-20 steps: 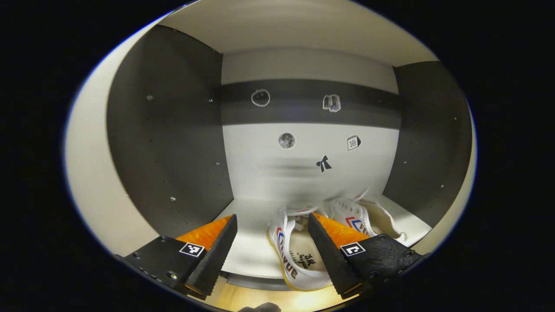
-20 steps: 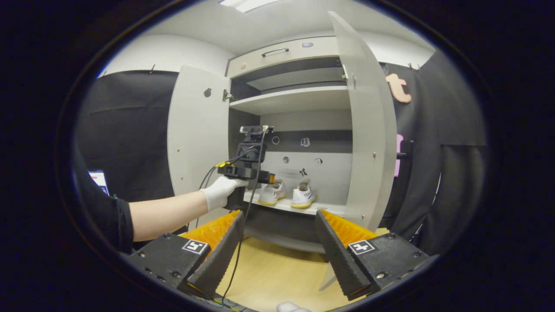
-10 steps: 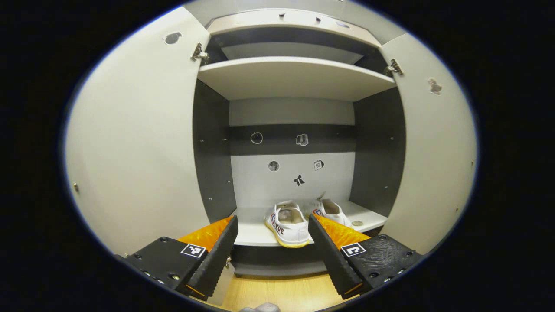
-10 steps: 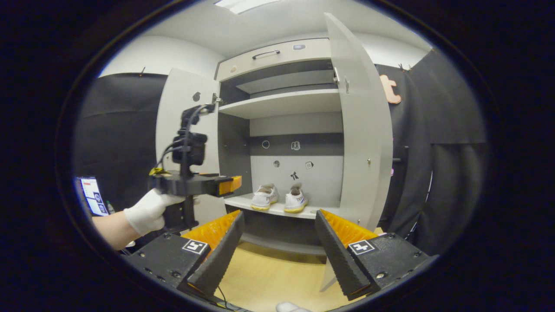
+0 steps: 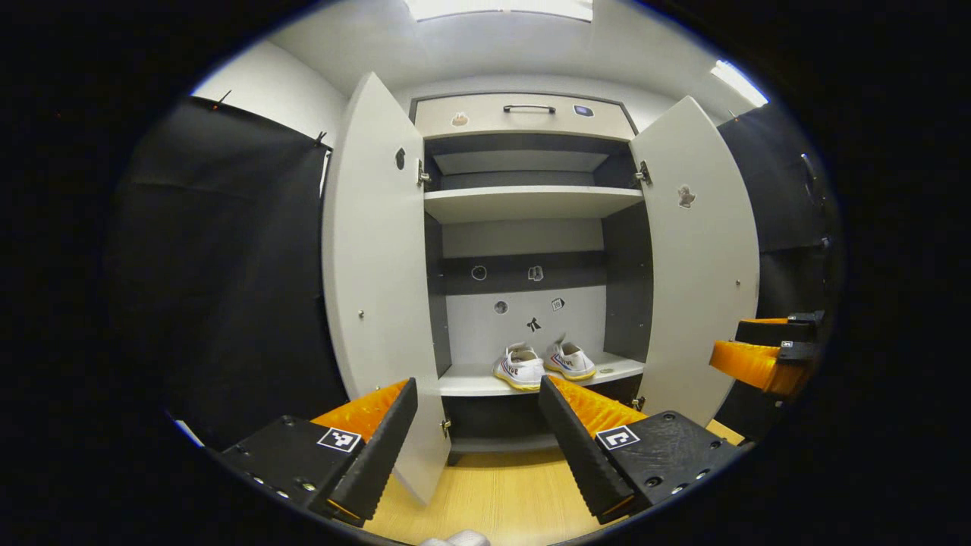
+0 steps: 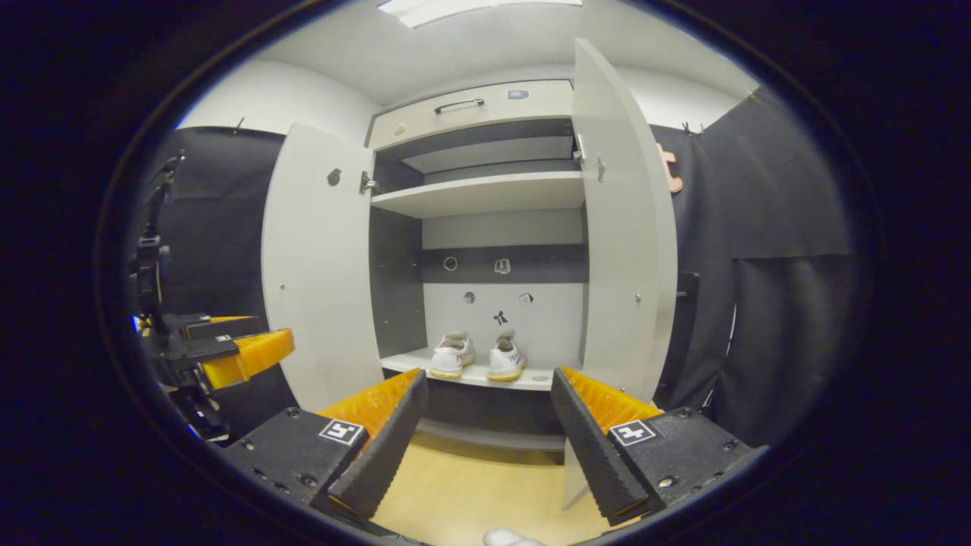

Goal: Grab one shoe with the right hand and put it into the shoe cabinet, grab the other shoe with the left hand and put it into the shoe cabinet; then close the right door with the right hand and the left door with the left hand.

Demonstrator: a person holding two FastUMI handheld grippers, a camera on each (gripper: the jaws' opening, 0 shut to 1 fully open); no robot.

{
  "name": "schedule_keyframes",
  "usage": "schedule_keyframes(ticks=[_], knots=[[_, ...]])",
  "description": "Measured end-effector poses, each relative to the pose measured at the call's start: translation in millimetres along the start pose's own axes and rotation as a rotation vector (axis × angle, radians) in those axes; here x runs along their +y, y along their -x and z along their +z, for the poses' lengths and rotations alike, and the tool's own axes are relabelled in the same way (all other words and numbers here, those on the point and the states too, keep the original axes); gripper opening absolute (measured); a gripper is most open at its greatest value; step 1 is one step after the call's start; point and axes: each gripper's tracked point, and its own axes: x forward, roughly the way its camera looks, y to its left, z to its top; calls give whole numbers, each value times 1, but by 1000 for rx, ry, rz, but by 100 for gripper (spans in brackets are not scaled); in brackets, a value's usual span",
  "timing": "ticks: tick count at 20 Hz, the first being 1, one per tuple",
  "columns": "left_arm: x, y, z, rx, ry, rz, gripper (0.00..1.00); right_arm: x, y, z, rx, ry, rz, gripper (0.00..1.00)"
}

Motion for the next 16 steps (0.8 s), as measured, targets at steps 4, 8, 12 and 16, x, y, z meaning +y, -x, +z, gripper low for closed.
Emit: schedule_keyframes(ticks=[4,8,12,16], knots=[[15,43,-10,-4,17,21,96,-6,28,-8,2,3,-69,100],[14,77,-36,25,37,7,96,-14,53,-25,34,-5,-130,100],[7,91,-38,35,48,-24,100,-24,68,-21,34,2,-171,100],[4,98,-29,8,59,-35,96,-83,76,4,-7,53,-283,100]])
